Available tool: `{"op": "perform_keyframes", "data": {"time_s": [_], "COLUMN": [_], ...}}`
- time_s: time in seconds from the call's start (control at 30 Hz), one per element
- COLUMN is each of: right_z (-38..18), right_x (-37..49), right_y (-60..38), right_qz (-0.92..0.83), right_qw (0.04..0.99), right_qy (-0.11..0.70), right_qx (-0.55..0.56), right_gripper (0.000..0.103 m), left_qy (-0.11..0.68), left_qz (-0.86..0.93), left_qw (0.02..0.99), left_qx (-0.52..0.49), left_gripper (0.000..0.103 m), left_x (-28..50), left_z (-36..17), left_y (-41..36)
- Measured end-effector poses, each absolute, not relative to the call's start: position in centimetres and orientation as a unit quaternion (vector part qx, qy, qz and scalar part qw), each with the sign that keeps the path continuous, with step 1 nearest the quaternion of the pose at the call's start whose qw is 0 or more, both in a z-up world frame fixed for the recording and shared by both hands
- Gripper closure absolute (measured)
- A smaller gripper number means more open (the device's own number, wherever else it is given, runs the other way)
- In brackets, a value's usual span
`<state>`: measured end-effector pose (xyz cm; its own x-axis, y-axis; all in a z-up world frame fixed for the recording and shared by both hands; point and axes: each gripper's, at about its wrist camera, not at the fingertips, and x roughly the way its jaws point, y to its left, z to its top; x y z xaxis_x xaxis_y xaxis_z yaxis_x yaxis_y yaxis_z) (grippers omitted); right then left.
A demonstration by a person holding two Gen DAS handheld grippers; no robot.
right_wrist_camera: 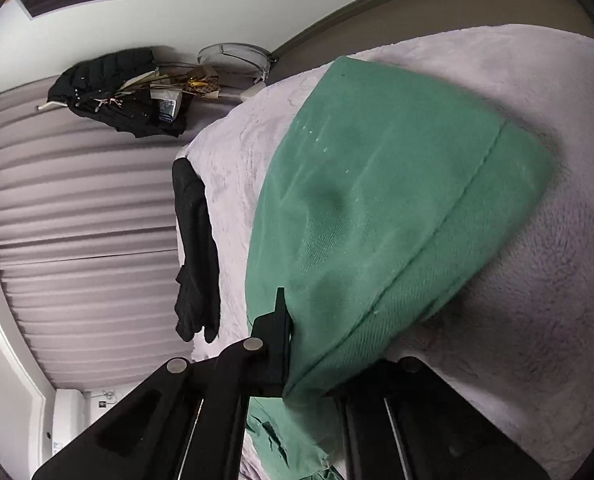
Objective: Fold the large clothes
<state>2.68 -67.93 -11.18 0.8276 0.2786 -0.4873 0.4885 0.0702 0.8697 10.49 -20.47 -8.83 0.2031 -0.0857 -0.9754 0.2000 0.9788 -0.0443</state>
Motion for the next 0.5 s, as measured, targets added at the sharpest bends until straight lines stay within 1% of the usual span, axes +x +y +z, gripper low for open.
{"op": "perform_keyframes", "data": {"time_s": [0.17,0.27,0.37,0.5], "right_z": [-7.1,-3.5,-0.1,4.1], "right_x": [4.5,6.8,9.4,14.0], "right_y": [-66.5,-64.3,-60.4,-51.9], "right_qz": [-0.043,-0.011,0.032,0.101], "right_qw": [0.725,0.759,0.790,0.833], "right_qy": [0.278,0.281,0.297,0.334], "right_qx": [0.629,0.587,0.535,0.430], "right_gripper": [0.099,0.099,0.099,0.099], "left_qy": [0.617,0.610,0.604,0.600], "left_qz": [-0.083,-0.073,-0.056,-0.030], "left_qw": [0.782,0.788,0.794,0.799], "left_qx": [0.045,0.046,0.037,0.017], "left_gripper": [0.001,0.001,0.001,0.001], "left_x": [11.0,11.7,12.4,12.4], "left_z": [-8.0,-7.5,-7.2,-6.9], "left_y": [-18.1,-15.2,-12.8,-9.8]}}
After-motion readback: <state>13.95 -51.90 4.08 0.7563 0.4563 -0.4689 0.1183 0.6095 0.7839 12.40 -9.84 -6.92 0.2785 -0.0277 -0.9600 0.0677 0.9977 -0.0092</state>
